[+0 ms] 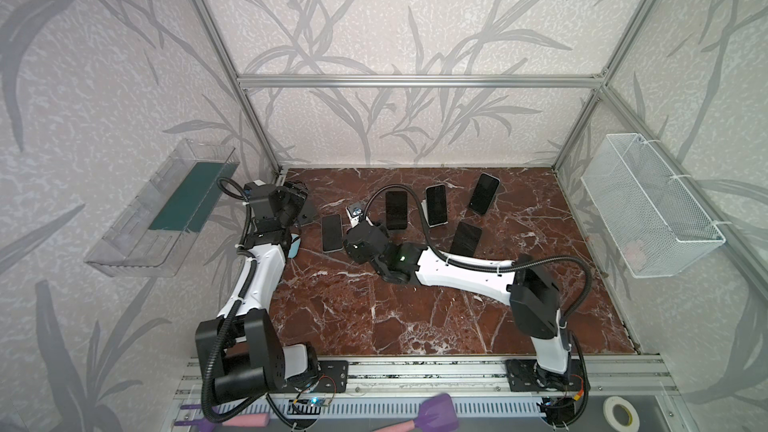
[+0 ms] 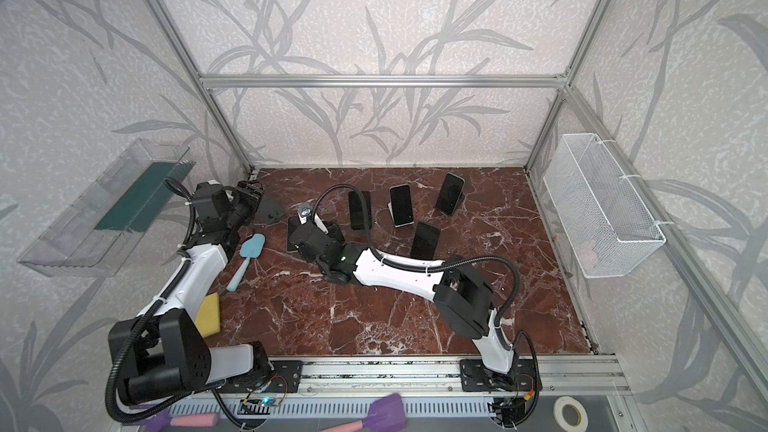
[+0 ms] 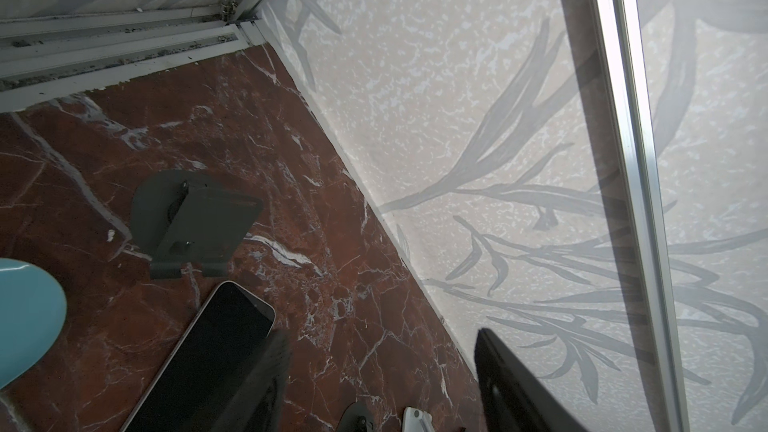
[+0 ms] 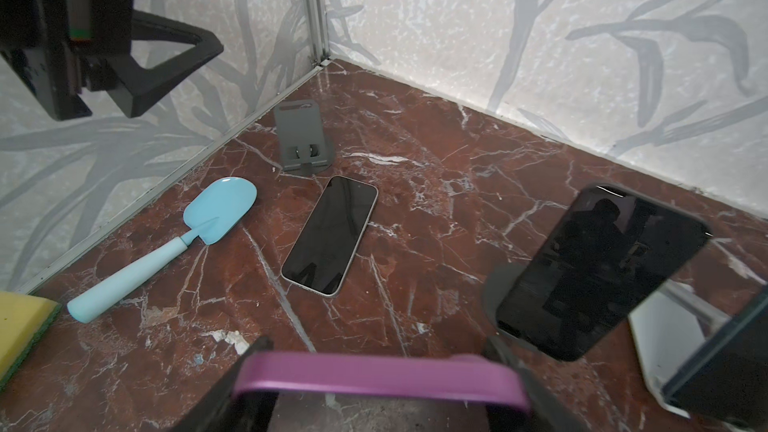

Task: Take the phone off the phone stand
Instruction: 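Lower the purple-cased phone flat beside the other flat phone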

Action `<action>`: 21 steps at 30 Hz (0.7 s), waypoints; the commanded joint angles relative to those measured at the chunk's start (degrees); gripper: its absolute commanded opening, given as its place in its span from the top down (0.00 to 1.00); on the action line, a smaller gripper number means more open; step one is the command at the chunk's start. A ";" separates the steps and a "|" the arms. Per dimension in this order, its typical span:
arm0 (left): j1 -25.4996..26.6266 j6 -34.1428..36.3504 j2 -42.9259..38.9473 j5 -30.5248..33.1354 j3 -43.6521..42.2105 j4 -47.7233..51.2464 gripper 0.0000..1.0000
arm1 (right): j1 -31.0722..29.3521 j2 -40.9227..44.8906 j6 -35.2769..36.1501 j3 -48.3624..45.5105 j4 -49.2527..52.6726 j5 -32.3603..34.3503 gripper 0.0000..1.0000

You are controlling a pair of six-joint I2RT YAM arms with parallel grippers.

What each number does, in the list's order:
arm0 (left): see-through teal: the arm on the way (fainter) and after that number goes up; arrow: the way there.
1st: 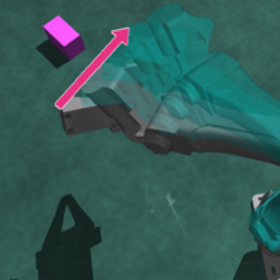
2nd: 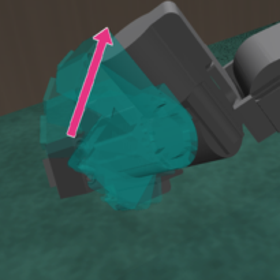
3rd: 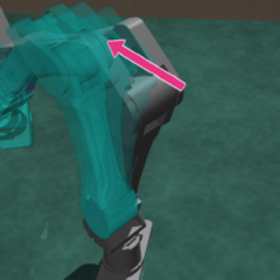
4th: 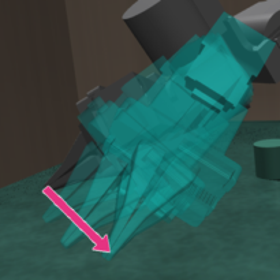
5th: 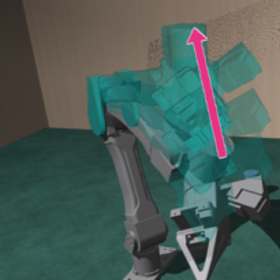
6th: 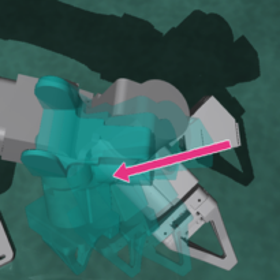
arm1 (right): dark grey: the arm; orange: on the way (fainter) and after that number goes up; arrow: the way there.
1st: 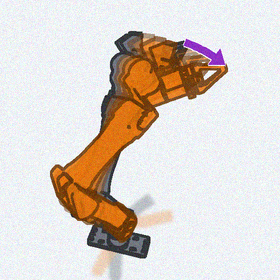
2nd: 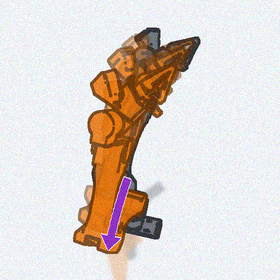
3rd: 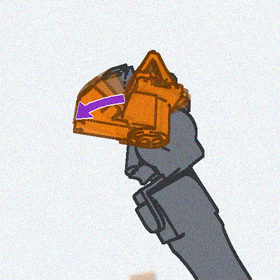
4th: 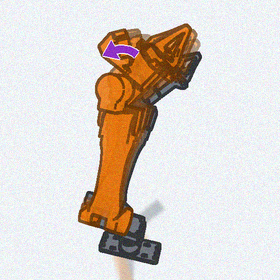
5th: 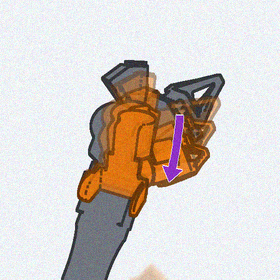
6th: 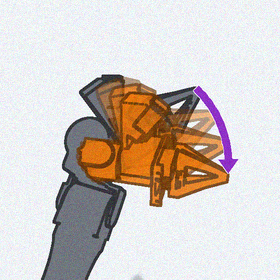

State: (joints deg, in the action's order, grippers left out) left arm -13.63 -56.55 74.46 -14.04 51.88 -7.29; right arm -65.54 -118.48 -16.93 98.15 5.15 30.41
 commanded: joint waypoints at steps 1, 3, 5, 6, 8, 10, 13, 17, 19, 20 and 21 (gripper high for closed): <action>-1.03 -1.11 0.43 -0.65 0.95 -0.22 0.29 | -0.03 -2.93 -1.74 5.88 0.71 0.62 0.35; -1.31 -1.70 0.84 -1.47 0.99 -0.70 0.29 | 0.27 -5.44 -2.45 8.39 1.55 0.21 0.35; -1.57 -2.14 1.11 -2.08 0.95 -1.02 0.29 | 0.84 -7.97 -3.90 11.43 3.30 -0.60 0.35; -1.66 -2.24 1.19 -2.27 0.95 -1.05 0.29 | 1.11 -9.03 -4.42 12.56 4.11 -0.98 0.35; -1.92 -2.41 1.39 -2.49 0.96 -1.15 0.30 | 1.79 -11.42 -5.61 15.85 6.43 -1.52 0.35; -2.24 -2.67 1.48 -2.68 0.96 -1.29 0.30 | 2.56 -13.66 -7.25 19.03 8.94 -2.48 0.35; -2.80 -3.29 1.62 -3.26 0.91 -1.54 0.30 | 3.64 -17.38 -9.74 24.67 13.45 -3.43 0.36; -3.16 -3.61 1.79 -3.53 0.86 -1.84 0.30 | 4.19 -23.06 -11.23 34.35 20.63 -2.91 0.35; -3.20 -3.56 1.75 -3.62 0.92 -1.87 0.31 | 4.53 -26.15 -11.67 39.77 24.58 -1.98 0.35; -3.24 -3.58 1.75 -3.63 0.94 -1.85 0.31 | 4.64 -27.89 -12.02 42.70 26.94 -1.70 0.35; -3.25 -3.64 1.75 -3.73 0.91 -1.85 0.31 | 4.80 -29.15 -12.23 44.81 28.27 -1.44 0.35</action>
State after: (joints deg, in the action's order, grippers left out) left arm -16.38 -59.29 75.99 -16.91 51.88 -7.77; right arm -60.82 -145.45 -27.18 137.27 26.74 27.20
